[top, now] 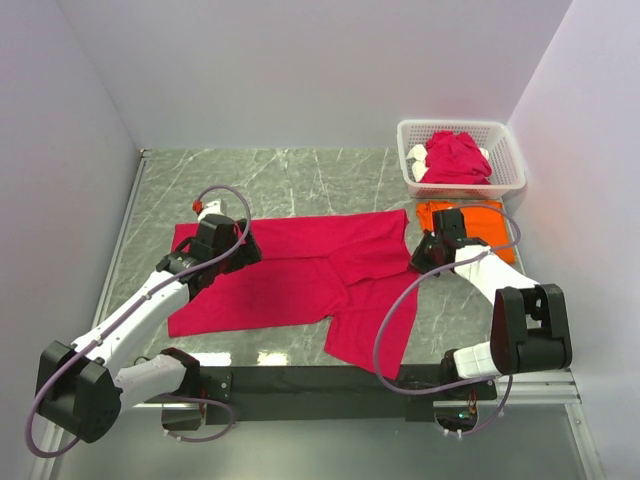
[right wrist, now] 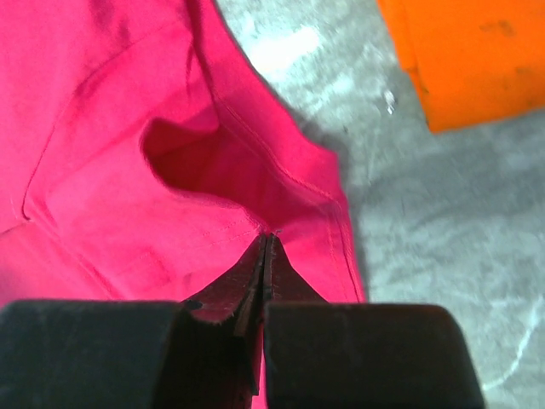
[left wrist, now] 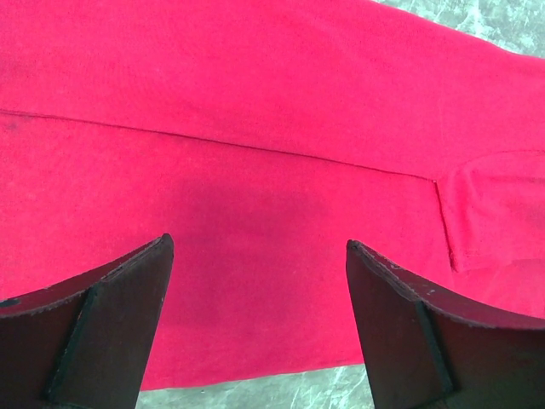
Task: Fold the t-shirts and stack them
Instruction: Fold the tshirt
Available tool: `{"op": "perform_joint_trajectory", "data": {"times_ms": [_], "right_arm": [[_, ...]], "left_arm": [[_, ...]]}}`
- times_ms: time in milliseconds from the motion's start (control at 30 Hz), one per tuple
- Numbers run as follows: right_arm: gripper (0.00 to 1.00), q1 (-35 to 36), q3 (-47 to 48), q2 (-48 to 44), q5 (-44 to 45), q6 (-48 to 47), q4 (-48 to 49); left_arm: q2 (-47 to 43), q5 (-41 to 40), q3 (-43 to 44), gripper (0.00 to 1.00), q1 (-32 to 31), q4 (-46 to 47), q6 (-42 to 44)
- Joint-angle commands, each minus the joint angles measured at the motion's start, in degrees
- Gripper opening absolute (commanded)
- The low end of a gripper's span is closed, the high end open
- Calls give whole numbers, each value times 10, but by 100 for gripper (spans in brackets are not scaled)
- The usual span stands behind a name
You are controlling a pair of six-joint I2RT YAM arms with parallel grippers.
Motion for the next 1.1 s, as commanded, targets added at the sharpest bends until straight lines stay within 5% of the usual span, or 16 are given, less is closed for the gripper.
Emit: {"op": "perform_joint_trajectory", "data": {"times_ms": [0, 667, 1067], "right_arm": [[0, -2, 11, -20, 16, 13, -43], [0, -1, -8, -57, -4, 54, -95], [14, 52, -19, -88, 61, 35, -138]], "left_arm": [[-10, 11, 9, 88, 1, 4, 6], [-4, 23, 18, 88, 1, -39, 1], [-20, 21, 9, 87, 2, -54, 2]]}}
